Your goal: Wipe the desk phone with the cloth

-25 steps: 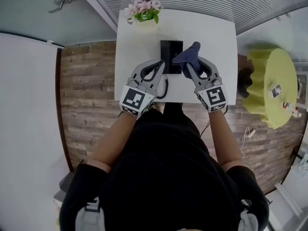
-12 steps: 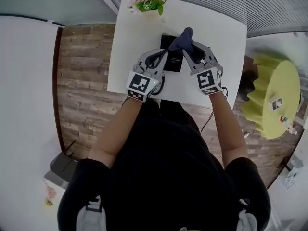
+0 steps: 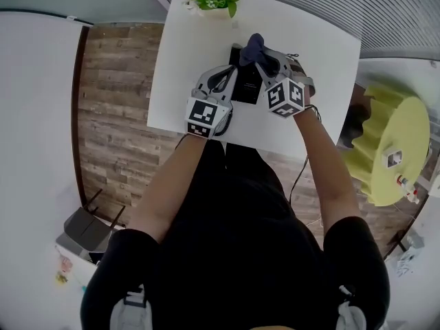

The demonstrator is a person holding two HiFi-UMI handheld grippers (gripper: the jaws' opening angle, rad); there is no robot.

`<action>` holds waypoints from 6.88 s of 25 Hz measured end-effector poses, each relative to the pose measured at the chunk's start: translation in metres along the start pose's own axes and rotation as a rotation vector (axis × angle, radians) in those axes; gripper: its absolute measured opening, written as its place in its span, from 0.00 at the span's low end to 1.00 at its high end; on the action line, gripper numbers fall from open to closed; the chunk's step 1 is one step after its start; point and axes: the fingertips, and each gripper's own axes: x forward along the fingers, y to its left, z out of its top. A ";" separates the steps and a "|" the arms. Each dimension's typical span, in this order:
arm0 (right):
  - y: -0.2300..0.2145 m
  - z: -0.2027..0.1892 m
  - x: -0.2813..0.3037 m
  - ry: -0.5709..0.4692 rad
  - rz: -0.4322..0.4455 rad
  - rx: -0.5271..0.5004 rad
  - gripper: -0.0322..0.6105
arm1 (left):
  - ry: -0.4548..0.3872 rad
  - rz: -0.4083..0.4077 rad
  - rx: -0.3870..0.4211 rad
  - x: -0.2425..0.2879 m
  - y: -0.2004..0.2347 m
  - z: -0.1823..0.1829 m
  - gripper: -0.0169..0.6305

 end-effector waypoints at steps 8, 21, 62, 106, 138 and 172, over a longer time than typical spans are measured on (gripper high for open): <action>0.019 -0.011 0.016 0.043 0.058 -0.128 0.22 | 0.014 0.018 -0.014 -0.003 0.001 -0.012 0.04; 0.062 -0.023 0.011 0.085 0.090 -0.097 0.21 | 0.042 -0.023 -0.022 -0.001 -0.008 -0.032 0.04; 0.155 -0.011 -0.038 0.213 0.180 -0.082 0.21 | 0.019 -0.075 -0.056 -0.038 0.008 -0.023 0.04; 0.058 0.025 0.042 0.121 0.078 -0.196 0.21 | 0.071 0.011 -0.034 -0.006 0.059 -0.032 0.04; 0.198 -0.005 0.015 0.197 0.273 -0.174 0.21 | 0.134 -0.060 -0.002 -0.050 0.024 -0.076 0.04; 0.041 0.201 -0.282 -0.623 -0.374 0.591 0.21 | -0.251 -0.452 0.143 -0.195 -0.085 0.149 0.04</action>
